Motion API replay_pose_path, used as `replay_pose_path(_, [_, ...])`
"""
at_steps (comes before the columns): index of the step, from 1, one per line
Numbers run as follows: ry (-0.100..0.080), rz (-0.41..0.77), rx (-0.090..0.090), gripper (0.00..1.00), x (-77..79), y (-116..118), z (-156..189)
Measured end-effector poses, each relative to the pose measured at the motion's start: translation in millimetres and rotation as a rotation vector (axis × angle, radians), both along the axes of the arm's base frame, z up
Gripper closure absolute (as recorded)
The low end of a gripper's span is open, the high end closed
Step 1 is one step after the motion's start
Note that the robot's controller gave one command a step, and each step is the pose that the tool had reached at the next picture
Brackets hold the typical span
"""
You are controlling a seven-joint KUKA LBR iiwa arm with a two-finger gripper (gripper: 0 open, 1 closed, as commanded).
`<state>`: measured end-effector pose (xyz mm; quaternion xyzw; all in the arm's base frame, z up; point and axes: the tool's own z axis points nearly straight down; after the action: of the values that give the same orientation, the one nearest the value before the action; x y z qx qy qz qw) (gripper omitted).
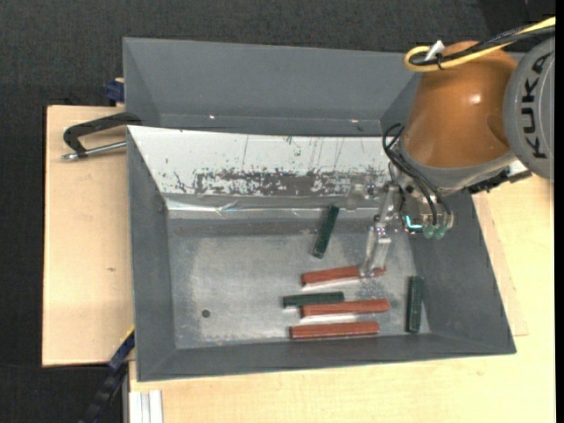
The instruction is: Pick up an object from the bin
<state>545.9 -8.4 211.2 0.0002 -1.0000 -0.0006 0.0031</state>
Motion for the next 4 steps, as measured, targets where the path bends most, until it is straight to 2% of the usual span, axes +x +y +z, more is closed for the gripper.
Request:
replay_pose_path(1, [-0.009, 0.000, 0.000, 0.00, 1.6, -0.1, 4.2])
replay_pose_path(2, [-0.007, 0.190, 0.000, 1.00, -7.1, -15.2, -132.9])
replay_pose_path(3, [-0.009, 0.191, 0.000, 0.00, -6.8, -15.4, -132.8])
replay_pose_path(4, [-0.009, 0.191, 0.000, 0.00, -6.8, -15.4, -132.8])
